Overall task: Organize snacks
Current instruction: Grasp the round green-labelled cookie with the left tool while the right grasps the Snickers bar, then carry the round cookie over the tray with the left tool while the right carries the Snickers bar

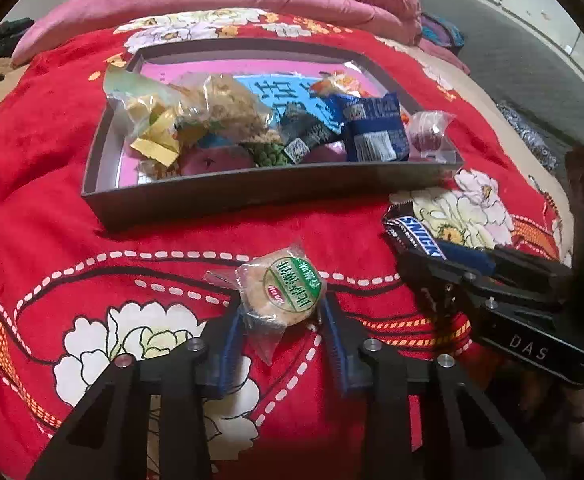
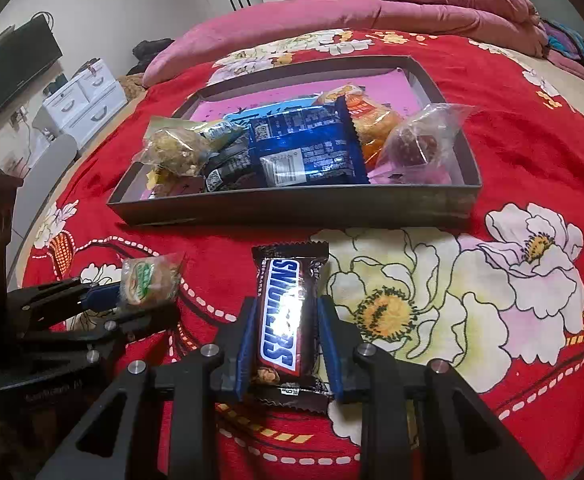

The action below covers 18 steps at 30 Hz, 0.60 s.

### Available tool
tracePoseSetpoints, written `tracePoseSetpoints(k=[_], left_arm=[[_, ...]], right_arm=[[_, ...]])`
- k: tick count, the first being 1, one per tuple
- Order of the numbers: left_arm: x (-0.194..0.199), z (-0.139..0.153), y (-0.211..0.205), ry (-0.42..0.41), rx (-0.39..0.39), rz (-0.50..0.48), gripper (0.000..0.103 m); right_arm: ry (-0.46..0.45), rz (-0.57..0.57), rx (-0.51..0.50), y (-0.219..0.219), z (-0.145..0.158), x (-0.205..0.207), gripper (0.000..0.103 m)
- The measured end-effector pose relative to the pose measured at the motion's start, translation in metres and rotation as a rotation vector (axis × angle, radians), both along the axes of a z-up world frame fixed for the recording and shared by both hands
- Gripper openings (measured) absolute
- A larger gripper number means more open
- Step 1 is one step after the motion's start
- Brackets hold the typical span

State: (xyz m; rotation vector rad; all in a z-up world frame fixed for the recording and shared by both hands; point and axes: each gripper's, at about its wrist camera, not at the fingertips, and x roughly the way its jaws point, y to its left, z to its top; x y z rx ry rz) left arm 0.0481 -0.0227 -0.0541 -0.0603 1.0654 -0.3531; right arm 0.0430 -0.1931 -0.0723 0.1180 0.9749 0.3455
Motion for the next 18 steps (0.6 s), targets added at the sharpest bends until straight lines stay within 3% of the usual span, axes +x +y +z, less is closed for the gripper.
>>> tracePoseSetpoints(k=[18], left_arm=[[-0.004,0.038,0.008,-0.17,-0.046,0.046,0.037]], right_arm=[[-0.163,0.044,0.044,0.002,0.037,-0.008,0.029]])
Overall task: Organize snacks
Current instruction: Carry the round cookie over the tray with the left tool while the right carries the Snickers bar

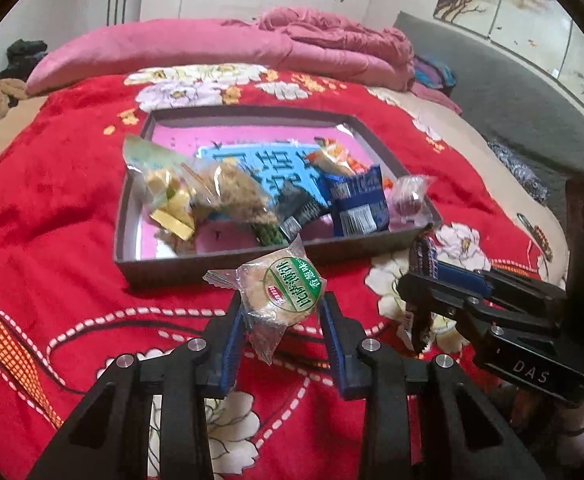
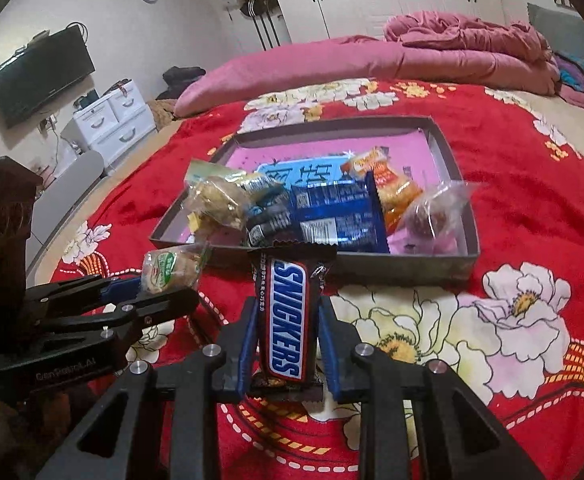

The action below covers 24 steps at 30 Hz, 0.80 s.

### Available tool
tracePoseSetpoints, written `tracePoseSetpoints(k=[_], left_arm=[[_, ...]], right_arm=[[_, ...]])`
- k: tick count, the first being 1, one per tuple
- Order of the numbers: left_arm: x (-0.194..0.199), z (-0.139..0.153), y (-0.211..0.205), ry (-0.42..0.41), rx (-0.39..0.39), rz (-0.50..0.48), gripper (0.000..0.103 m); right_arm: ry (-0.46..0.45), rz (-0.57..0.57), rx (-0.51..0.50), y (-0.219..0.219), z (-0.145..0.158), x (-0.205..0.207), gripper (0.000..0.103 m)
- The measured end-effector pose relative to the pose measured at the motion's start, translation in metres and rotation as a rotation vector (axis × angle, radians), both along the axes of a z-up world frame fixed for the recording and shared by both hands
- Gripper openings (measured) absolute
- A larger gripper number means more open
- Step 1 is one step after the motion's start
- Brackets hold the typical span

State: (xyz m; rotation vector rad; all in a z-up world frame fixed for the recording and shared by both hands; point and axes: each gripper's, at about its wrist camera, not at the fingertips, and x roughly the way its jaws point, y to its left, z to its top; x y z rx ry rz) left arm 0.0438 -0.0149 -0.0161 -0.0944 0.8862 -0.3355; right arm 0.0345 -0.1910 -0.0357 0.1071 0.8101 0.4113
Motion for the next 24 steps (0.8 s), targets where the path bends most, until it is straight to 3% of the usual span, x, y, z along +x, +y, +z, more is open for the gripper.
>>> tracePoseSetpoints(k=[24], left_arm=[[0.027,0.006,0.009,-0.055,-0.034,0.074,0.037]], right_arm=[[-0.108,-0.057,0.089,-0.019,0.027,0.02,0.029]])
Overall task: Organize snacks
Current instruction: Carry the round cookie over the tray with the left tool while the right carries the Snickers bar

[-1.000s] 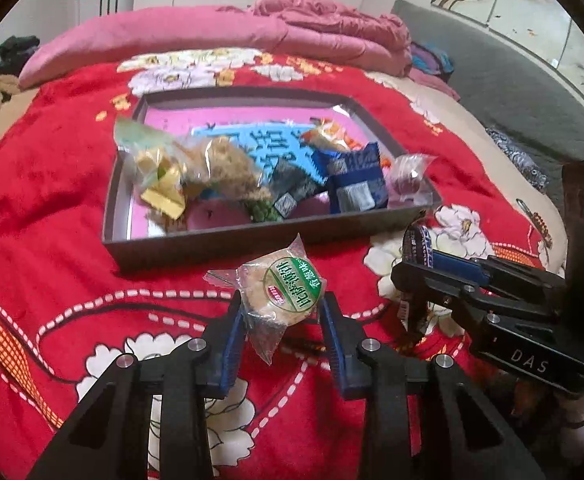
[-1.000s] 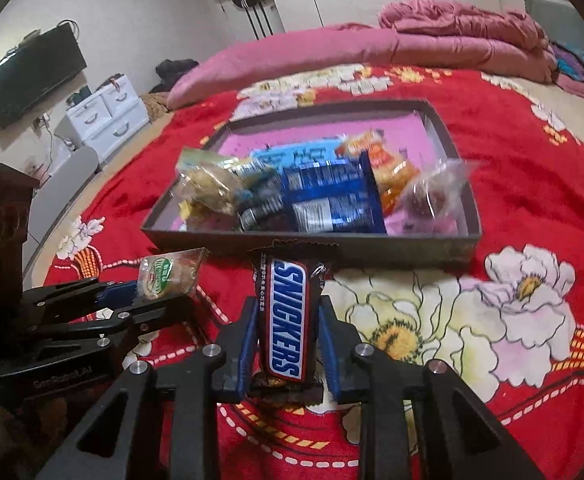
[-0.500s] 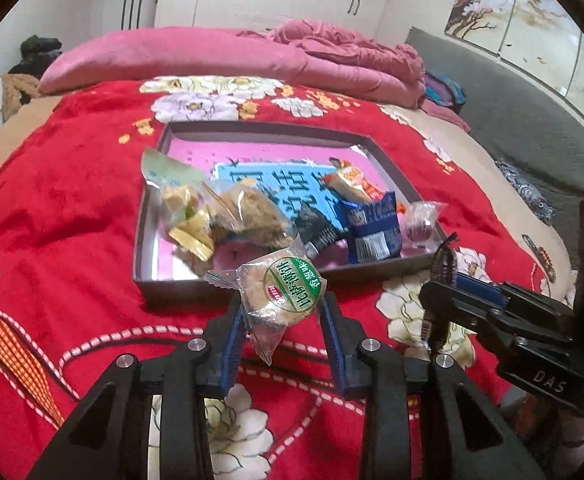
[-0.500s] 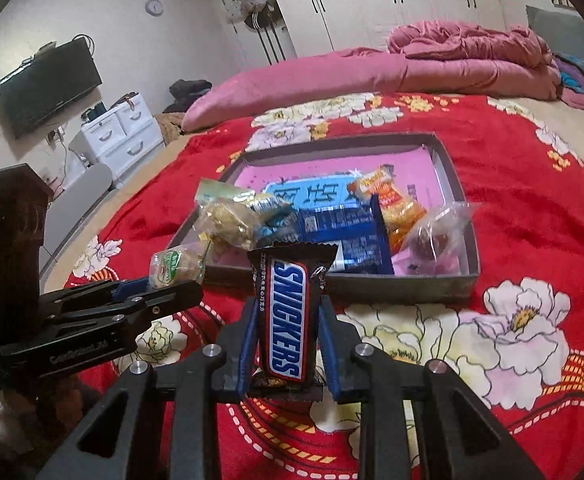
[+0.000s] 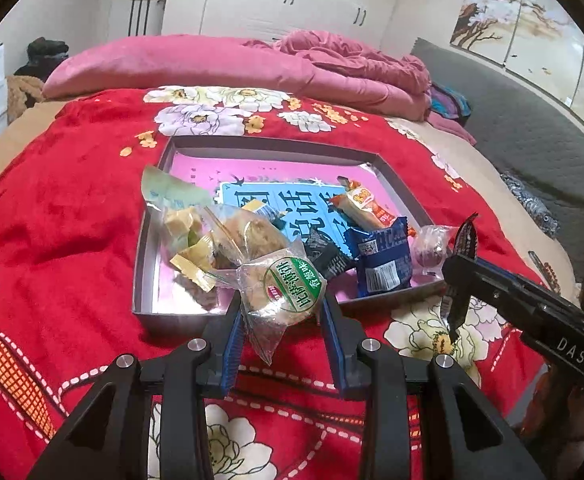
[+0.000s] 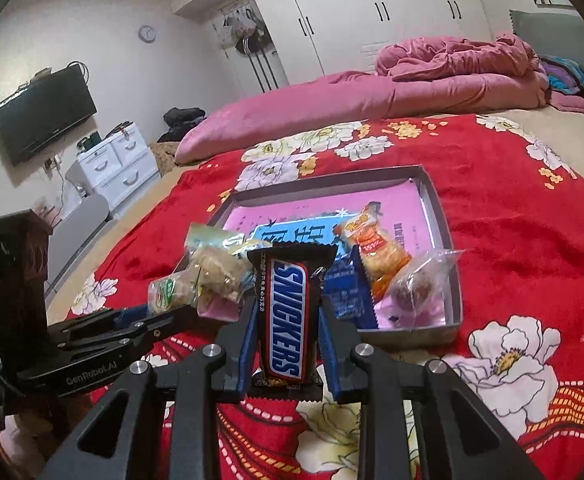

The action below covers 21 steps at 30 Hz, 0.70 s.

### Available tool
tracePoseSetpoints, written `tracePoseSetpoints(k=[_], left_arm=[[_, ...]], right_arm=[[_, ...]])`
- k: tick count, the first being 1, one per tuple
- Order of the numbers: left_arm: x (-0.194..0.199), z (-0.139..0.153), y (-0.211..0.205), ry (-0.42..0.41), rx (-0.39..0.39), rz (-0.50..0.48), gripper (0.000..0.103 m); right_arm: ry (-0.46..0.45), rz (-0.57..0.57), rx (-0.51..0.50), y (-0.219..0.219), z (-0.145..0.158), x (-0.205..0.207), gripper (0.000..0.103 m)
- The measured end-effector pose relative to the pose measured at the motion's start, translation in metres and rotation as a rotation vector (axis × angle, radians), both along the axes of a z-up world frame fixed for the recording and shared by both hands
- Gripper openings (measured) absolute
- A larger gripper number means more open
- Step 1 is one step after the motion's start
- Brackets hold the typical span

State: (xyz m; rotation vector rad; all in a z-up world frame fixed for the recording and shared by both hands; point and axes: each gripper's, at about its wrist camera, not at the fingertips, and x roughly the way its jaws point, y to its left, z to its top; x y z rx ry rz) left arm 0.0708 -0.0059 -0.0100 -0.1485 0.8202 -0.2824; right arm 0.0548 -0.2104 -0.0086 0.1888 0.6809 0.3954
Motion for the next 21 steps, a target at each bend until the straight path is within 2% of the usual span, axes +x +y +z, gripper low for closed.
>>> tracePoseSetpoints(k=[21], left_arm=[[0.024,-0.006,-0.006,-0.001,0.03,-0.001,0.037]], right_arm=[[-0.026,-0.078,0.046,-0.018,0.002,0.024,0.029]])
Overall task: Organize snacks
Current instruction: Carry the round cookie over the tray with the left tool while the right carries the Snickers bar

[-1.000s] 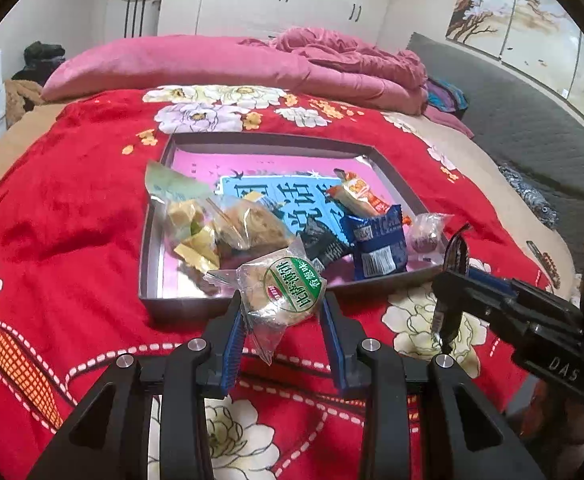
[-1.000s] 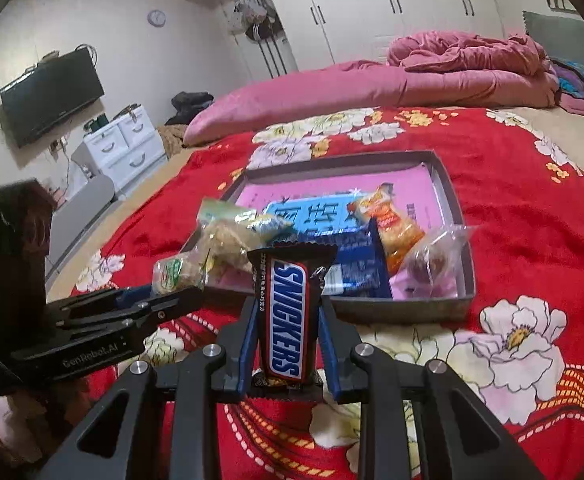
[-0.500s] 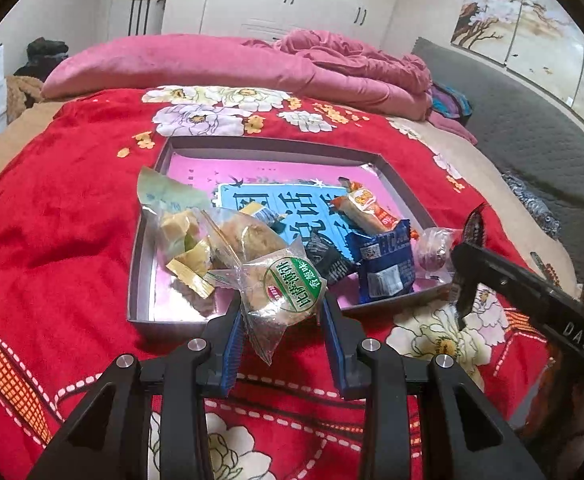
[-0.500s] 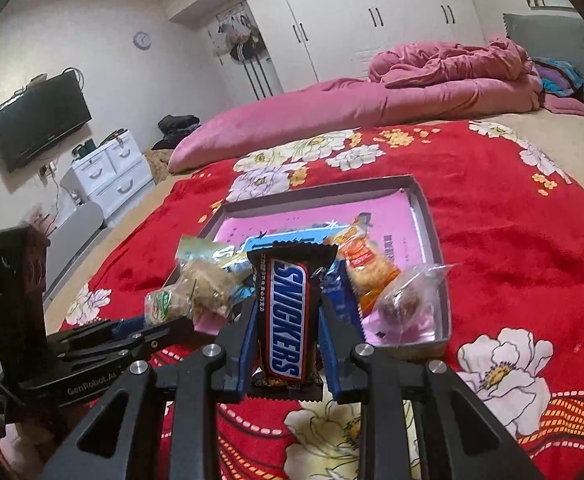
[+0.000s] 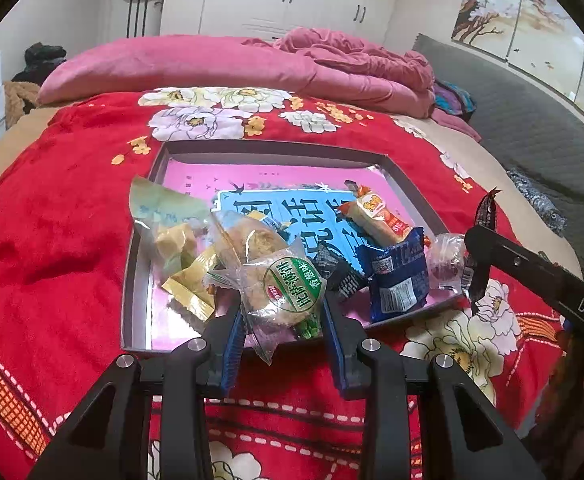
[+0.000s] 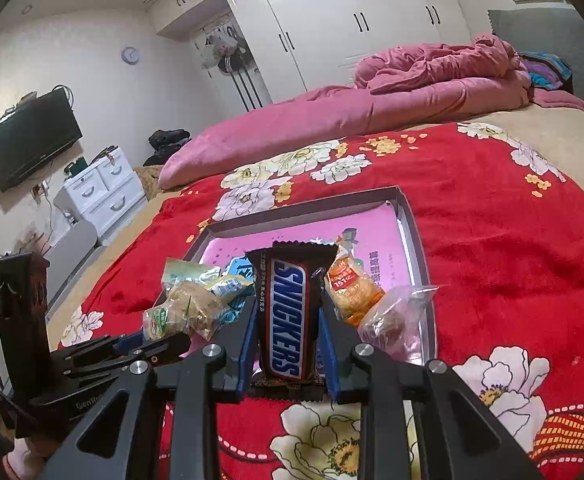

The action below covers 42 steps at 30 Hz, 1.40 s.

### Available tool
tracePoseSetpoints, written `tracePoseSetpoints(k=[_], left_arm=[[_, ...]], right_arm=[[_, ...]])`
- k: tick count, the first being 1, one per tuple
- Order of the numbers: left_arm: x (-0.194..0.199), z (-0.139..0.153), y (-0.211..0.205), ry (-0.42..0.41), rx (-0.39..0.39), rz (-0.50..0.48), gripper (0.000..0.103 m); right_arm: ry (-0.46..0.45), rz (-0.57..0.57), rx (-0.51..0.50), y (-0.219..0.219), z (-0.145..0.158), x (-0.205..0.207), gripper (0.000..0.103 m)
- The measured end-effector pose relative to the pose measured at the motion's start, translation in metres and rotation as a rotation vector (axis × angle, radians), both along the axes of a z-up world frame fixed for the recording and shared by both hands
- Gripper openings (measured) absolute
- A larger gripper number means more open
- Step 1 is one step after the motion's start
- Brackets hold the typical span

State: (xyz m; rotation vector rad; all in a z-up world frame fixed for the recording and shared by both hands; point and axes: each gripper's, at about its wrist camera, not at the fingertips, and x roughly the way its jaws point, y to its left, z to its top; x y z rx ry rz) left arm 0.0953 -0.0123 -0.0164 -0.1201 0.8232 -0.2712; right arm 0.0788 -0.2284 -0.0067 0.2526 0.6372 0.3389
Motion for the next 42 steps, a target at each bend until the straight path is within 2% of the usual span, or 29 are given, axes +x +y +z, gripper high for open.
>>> tracePoseSetpoints(k=[20,32,42], left_arm=[[0.019,-0.01,0.001,0.024,-0.006,0.013,0.037],[0.022,-0.014,-0.001,0.043,-0.013,0.008,0.037],[0.022,-0.015,-0.002,0.05,-0.013,0.011,0.037]], right_arm=[[0.01,-0.054,0.013,-0.009,-0.005,0.018,0.029],[0.06,-0.077,-0.037,-0.007,-0.017,0.034,0.029],[0.06,-0.034,-0.1,0.008,-0.019,0.038,0.029]])
